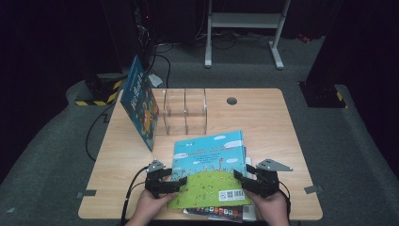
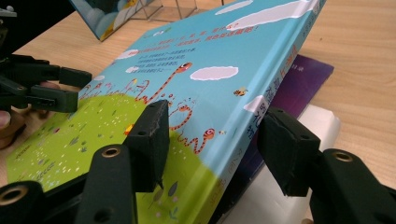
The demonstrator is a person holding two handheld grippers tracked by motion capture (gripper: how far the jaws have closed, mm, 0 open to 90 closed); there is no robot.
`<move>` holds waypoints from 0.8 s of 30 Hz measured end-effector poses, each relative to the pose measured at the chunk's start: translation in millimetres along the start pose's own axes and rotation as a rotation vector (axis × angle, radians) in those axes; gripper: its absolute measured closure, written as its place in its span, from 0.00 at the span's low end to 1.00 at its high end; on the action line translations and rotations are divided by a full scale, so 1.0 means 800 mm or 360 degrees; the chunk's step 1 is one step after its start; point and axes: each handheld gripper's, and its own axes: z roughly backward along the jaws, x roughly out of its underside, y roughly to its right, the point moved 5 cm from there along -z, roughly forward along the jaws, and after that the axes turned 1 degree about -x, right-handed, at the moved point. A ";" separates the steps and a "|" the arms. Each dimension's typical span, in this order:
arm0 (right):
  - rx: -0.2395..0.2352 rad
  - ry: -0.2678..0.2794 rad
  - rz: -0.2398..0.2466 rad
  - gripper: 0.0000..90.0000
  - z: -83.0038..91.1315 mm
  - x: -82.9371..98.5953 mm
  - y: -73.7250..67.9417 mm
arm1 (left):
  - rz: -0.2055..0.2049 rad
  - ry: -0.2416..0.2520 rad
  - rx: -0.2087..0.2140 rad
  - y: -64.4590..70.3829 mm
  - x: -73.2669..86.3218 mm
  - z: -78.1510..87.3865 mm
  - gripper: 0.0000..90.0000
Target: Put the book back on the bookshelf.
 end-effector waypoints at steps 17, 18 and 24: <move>-0.0014 0.0051 0.0038 0.53 0.006 0.001 -0.002 | 0.0031 -0.0003 0.0020 0.000 0.000 0.000 0.16; -0.0012 0.0057 0.0044 0.53 0.007 0.001 -0.003 | 0.0033 0.0001 0.0018 -0.001 0.000 0.000 0.16; -0.0003 0.0090 0.0101 0.53 0.010 0.000 -0.006 | 0.0065 0.0013 0.0031 -0.004 -0.001 0.002 0.15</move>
